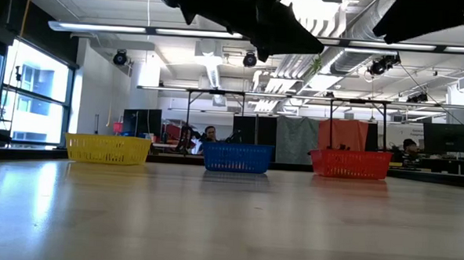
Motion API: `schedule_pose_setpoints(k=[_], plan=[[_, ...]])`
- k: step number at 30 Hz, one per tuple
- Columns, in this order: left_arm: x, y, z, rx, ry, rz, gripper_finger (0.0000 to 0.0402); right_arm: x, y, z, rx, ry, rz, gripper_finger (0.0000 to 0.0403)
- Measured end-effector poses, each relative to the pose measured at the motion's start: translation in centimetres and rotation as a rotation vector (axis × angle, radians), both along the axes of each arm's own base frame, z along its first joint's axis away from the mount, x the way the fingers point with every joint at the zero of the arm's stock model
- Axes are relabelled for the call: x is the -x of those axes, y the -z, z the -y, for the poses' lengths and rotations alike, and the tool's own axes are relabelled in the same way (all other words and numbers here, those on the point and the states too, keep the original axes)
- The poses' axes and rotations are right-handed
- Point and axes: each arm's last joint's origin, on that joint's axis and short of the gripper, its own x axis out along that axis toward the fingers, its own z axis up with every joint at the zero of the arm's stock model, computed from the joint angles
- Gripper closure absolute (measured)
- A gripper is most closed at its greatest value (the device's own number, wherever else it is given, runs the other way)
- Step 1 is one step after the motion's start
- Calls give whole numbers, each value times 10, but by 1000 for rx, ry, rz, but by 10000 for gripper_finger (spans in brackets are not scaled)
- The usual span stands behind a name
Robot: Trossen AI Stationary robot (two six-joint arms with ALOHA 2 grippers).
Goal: Sort Halloween decoration
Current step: Put the green spider toy into the red basket
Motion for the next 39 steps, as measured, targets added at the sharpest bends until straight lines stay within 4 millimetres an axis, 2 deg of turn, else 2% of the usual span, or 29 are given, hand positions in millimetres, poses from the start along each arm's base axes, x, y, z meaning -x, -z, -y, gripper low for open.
schedule_pose_setpoints(k=[7, 20, 39], plan=[[-1, -2, 0, 0, 0, 22, 402, 8, 18, 6, 78, -8, 114, 243], [-1, -2, 1, 2, 2, 24, 402, 12, 39, 15, 149, -28, 186, 243], [-1, -2, 3, 1, 6, 26, 402, 34, 67, 30, 125, -70, 501, 243]])
